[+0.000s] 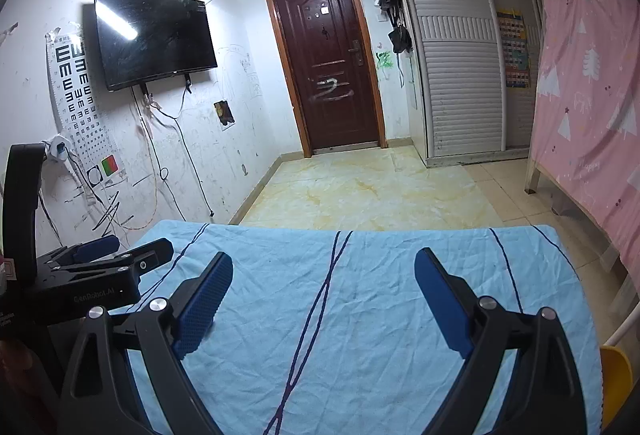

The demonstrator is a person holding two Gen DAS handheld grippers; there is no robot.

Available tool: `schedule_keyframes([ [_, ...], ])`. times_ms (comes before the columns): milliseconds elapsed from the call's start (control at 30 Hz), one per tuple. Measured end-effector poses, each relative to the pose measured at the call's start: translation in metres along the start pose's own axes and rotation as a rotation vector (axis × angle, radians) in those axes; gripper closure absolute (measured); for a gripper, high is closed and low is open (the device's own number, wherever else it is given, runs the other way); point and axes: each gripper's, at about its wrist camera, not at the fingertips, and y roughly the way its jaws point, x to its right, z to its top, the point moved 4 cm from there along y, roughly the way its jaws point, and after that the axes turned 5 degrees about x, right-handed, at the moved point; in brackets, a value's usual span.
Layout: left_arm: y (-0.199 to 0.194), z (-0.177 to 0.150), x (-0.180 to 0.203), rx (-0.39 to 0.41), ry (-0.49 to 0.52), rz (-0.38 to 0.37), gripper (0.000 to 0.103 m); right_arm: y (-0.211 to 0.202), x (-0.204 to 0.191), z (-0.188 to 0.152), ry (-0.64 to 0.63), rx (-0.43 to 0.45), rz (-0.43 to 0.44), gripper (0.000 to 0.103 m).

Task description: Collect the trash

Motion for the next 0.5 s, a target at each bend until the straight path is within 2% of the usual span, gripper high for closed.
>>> schedule_keyframes([
  [500, -0.0005, 0.0004, -0.0005, 0.002, 0.001, 0.001, 0.006, 0.0010, -0.0016, 0.0001, -0.004, 0.001, 0.001, 0.017],
])
